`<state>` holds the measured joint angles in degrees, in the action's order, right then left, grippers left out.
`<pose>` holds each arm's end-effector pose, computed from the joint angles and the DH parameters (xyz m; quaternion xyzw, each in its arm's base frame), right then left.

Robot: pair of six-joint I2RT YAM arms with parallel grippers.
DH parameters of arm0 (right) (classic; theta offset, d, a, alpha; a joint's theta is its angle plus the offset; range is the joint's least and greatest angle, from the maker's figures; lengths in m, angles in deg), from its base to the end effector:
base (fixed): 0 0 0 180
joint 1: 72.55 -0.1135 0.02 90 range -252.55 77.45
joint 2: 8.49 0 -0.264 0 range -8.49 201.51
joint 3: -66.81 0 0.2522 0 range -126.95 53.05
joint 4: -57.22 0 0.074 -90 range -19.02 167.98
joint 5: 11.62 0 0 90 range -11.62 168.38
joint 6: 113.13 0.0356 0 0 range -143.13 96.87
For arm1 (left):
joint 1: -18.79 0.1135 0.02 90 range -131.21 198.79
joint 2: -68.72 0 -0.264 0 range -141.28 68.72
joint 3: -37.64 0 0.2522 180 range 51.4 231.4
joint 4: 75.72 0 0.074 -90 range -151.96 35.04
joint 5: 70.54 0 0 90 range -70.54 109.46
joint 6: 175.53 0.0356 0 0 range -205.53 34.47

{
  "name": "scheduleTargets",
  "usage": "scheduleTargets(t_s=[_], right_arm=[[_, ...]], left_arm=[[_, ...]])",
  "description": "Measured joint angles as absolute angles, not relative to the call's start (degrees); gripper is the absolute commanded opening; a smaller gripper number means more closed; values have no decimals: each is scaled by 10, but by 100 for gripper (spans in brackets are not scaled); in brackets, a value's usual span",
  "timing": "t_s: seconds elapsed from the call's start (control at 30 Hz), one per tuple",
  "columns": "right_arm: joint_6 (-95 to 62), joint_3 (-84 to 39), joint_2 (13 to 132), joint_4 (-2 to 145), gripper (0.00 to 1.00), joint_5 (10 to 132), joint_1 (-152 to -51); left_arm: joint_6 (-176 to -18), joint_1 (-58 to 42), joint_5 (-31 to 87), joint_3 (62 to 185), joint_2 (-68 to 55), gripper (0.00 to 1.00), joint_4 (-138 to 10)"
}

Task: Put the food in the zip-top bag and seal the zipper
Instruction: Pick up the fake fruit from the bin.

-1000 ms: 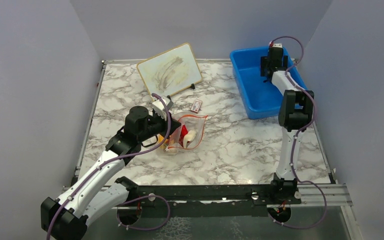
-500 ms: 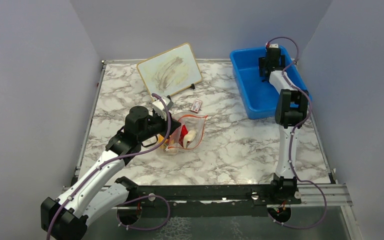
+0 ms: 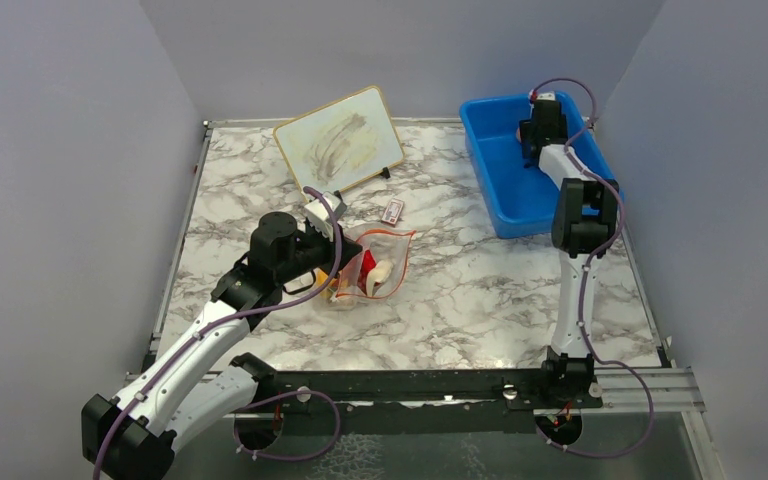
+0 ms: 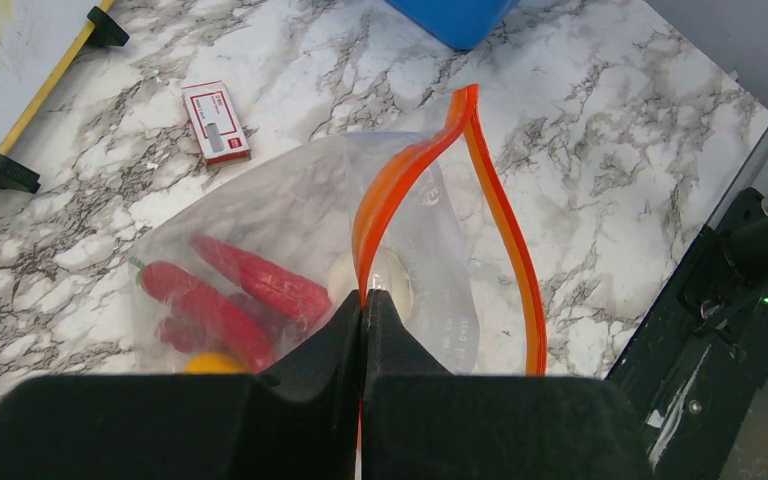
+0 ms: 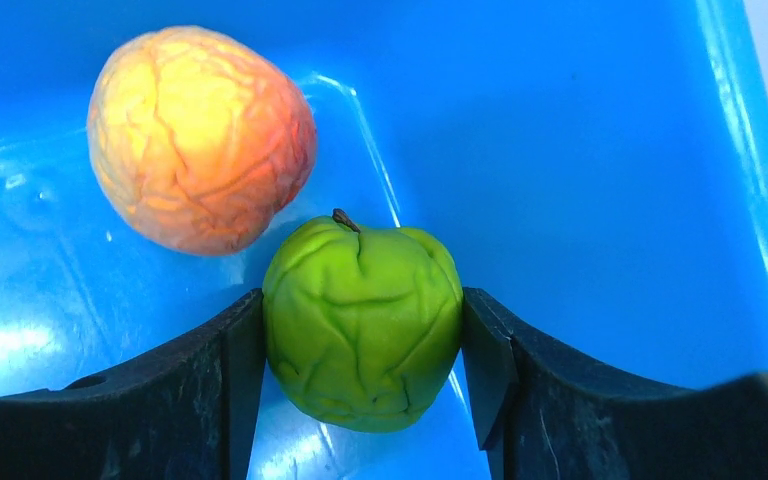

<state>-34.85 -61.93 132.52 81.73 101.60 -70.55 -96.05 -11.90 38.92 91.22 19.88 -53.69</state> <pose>0.5563 -0.0335 0.1621 0.0156 0.8803 -0.2310 0.4141 0.1662 -0.1124 0.3011 0.2376 0.7640 -0.3330 0.4990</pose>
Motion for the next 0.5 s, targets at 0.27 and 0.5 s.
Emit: scheduleTargets(t_s=[0.27, 0.5], right_arm=[[-323, -516, 1250, 822, 43, 996, -706], [-295, -453, 1174, 848, 42, 954, -706]], left_arm=[[-961, -119, 389, 912, 200, 0, -537], [-961, -119, 389, 912, 205, 0, -537]])
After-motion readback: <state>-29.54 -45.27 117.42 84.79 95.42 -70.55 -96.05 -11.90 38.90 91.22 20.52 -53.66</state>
